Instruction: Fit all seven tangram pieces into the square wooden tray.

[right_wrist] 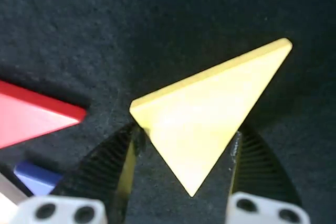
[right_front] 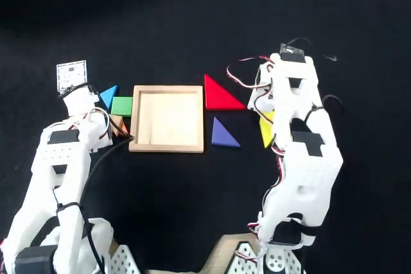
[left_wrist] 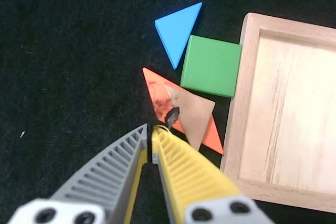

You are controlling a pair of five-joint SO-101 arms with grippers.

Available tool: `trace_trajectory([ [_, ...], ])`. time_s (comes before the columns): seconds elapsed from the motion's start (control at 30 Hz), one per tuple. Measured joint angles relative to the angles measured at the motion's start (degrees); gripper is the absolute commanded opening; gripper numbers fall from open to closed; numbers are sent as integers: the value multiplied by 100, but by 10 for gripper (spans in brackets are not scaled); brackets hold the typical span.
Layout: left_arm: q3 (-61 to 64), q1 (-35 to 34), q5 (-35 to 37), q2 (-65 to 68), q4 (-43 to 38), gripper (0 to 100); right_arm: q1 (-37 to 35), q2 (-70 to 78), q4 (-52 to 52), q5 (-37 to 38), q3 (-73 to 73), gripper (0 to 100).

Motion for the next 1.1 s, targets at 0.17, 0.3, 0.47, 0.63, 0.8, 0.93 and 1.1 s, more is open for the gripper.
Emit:
trace_trajectory([
  [0.17, 0, 0, 0, 0, 0, 30, -26, -114, 62, 308, 26, 244],
  [0.3, 0, 0, 0, 0, 0, 30, 18, -519, 149, 334, 62, 244],
  [0.47, 0, 0, 0, 0, 0, 30, -211, -774, 149, 167, 62, 245],
  [0.63, 0, 0, 0, 0, 0, 30, -510, -774, 202, 97, -70, 245],
  [0.8, 0, 0, 0, 0, 0, 30, -492, -774, 202, 97, -404, 240],
  [0.93, 0, 0, 0, 0, 0, 30, -492, -774, 211, -343, -615, 246],
  [1.1, 0, 0, 0, 0, 0, 30, -492, -774, 316, -800, -651, 378],
])
